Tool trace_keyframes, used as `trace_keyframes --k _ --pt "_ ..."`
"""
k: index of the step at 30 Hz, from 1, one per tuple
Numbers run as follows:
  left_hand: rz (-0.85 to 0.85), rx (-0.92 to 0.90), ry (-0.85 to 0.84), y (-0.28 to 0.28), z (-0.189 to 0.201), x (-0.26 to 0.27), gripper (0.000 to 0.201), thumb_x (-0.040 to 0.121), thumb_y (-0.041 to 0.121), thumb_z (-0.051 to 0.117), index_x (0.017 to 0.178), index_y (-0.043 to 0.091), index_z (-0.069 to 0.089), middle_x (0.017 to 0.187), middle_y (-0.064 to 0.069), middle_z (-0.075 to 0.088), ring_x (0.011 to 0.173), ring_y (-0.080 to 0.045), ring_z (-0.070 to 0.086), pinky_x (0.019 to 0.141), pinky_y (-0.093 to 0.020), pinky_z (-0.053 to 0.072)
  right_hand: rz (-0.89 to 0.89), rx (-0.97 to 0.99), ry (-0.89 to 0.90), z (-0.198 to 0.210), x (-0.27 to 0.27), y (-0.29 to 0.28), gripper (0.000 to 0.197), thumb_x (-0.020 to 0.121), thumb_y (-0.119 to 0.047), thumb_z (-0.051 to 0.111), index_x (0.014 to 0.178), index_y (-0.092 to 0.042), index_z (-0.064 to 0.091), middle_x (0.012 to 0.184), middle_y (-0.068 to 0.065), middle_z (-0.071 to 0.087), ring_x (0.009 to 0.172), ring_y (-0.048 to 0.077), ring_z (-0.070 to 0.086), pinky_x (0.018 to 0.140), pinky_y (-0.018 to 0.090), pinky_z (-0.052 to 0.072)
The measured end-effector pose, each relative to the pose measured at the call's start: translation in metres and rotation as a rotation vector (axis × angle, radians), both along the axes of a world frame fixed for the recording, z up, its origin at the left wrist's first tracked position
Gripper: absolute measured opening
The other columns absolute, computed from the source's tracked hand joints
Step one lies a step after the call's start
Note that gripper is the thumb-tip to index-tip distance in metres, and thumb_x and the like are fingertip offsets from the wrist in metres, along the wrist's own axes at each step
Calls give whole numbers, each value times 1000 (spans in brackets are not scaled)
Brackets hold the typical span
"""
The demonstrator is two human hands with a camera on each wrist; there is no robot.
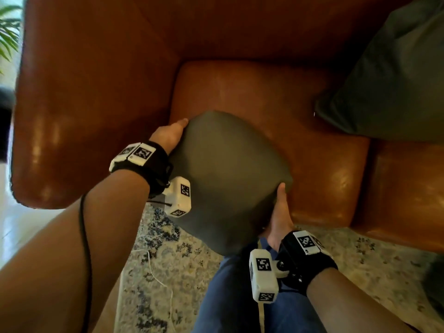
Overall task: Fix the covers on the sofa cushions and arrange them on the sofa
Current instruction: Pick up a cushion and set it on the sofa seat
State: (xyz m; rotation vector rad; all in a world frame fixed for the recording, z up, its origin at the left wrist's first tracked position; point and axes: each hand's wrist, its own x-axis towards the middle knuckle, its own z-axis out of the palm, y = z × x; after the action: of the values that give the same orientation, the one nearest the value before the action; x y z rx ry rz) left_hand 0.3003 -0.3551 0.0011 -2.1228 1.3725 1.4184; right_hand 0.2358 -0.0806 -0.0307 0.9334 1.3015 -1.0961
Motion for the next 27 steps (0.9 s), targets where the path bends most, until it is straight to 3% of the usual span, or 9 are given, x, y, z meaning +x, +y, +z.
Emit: trace_keyframes --k 3,5,8,10,14,16,19,22,27 --pt "76 19 87 4 1 10 91 59 74 58 132 19 56 119 -8 67 102 -32 65 98 -46 48 -23 -18 104 11 -15 -3 87 81 -76 44 148 -22 34 146 6 47 133 29 43 113 48 32" --pt "115 8 151 7 9 8 82 63 72 58 128 22 59 114 -4 68 101 -28 65 97 -45 49 -36 -24 155 16 -25 -9 90 78 -78 45 148 -23 35 145 3 47 132 27 45 113 47 31" --pt "201 -58 259 7 16 5 73 70 71 57 130 29 59 120 1 66 108 -22 62 99 -43 48 -87 59 238 18 -54 -23 128 45 -93 58 151 -28 29 147 0 45 131 27 45 113 50 31" --pt "287 -30 343 5 16 2 68 76 71 56 129 30 60 121 0 68 112 -23 63 95 -42 49 -53 85 341 9 -82 -33 137 33 -100 53 151 -36 25 151 -3 40 135 26 41 114 51 28" --pt "422 43 518 -2 16 -14 46 93 61 42 112 29 70 105 0 75 105 -22 67 85 -37 51 69 -157 518 34 -138 -75 84 82 -82 29 150 -33 31 153 -3 38 137 20 37 117 44 25" --pt "453 11 590 -12 10 -26 44 96 55 40 117 28 68 114 0 72 114 -21 63 95 -39 48 72 -233 584 32 -166 -94 65 93 -68 28 147 -32 35 146 -5 44 129 17 43 114 40 29" --pt "478 -54 633 -31 12 -48 39 96 49 43 116 26 68 120 -1 69 114 -19 62 92 -35 47 121 -260 648 25 -197 -121 45 91 -63 37 126 -40 54 129 -9 57 119 16 51 110 43 35" --pt "478 -92 664 -51 9 -68 33 97 41 44 106 22 69 112 -2 71 107 -18 65 90 -31 49 137 -288 676 17 -217 -139 36 93 -56 37 117 -40 58 128 -7 59 118 15 52 109 41 36" --pt "448 -101 678 -69 -6 -85 31 97 37 41 92 23 68 100 -1 72 103 -18 65 91 -33 49 240 -281 717 7 -235 -155 68 73 -63 47 135 -35 50 134 -5 56 121 15 51 96 36 43"
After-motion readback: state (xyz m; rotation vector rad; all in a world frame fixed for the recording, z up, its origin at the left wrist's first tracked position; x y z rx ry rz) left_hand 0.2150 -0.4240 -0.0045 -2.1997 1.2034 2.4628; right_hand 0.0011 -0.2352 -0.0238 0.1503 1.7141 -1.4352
